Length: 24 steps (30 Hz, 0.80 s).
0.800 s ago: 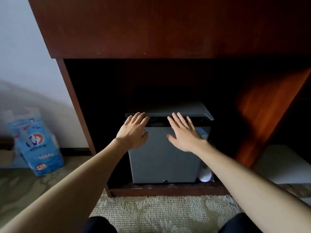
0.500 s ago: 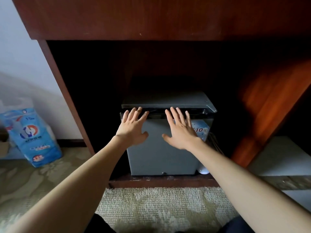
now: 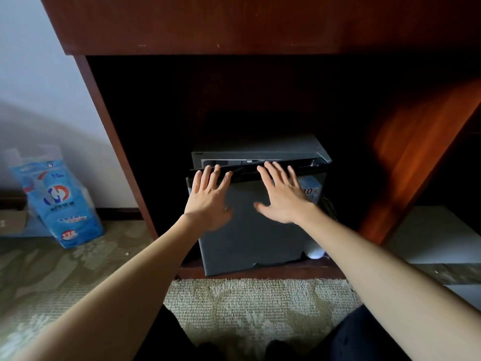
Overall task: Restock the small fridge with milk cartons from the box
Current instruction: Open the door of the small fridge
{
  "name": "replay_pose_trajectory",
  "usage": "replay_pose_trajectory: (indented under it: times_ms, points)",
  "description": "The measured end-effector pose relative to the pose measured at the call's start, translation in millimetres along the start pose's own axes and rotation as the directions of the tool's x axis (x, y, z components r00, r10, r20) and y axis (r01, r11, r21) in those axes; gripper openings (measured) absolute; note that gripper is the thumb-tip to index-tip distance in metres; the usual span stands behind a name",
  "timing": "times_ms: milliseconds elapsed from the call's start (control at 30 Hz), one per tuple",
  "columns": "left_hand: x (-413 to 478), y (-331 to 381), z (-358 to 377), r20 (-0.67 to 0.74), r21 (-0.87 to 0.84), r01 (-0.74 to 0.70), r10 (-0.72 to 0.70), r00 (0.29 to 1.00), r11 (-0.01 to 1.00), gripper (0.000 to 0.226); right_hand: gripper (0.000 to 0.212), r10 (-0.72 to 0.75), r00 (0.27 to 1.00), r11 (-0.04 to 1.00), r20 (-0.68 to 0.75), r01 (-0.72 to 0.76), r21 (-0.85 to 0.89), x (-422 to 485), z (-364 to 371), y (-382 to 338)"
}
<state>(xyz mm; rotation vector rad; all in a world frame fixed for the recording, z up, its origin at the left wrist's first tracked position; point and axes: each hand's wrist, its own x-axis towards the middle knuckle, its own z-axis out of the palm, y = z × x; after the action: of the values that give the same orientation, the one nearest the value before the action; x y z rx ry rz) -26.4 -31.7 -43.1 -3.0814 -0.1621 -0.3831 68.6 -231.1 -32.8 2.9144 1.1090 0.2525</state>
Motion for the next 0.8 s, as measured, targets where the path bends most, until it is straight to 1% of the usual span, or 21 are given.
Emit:
replay_pose_trajectory:
  times_ms: [100, 200, 300, 400, 500, 600, 700, 800]
  points:
    - [-18.3, 7.1, -15.0, -0.034, 0.018, -0.056, 0.057, 0.998, 0.998, 0.089, 0.094, 0.000, 1.000, 0.999, 0.016, -0.001, 0.039, -14.6, -3.9, -1.1]
    - [-37.2, 15.5, -34.9, -0.100, 0.025, -0.117, 0.119, 0.988, 0.993, 0.076, 0.087, 0.021, 1.000, 0.992, 0.019, -0.023, 0.124, -32.1, -9.3, -2.7]
    - [-59.4, 25.1, -47.9, -0.145, 0.054, -0.207, 0.212, 0.966, 0.977, 0.068, 0.086, 0.058, 0.998, 0.979, 0.033, -0.064, 0.194, -55.9, -16.1, -4.4]
    - [-80.8, 39.5, -58.8, -0.194, -0.007, -0.270, 0.264, 0.945, 0.963, 0.060, 0.087, 0.085, 0.995, 0.979, 0.049, -0.093, 0.181, -83.9, -20.7, -3.4]
    - [-103.5, 65.6, -70.2, -0.205, -0.077, -0.289, 0.268, 0.941, 0.954, 0.054, 0.090, 0.093, 0.992, 0.970, 0.089, -0.110, 0.216, -111.4, -28.7, 3.2]
    - [-123.5, 95.3, -72.7, -0.216, -0.123, -0.349, 0.318, 0.923, 0.929, 0.051, 0.089, 0.091, 0.989, 0.964, 0.119, -0.117, 0.238, -137.8, -34.8, 17.5]
    - [-130.1, 117.2, -79.0, -0.211, -0.157, -0.420, 0.385, 0.898, 0.894, 0.048, 0.083, 0.073, 0.990, 0.952, 0.121, -0.105, 0.289, -166.5, -38.3, 35.2]
    - [-128.9, 134.1, -87.6, -0.195, -0.253, -0.488, 0.451, 0.871, 0.835, 0.045, 0.082, 0.051, 0.996, 0.935, 0.079, -0.076, 0.346, -200.1, -38.2, 48.7]
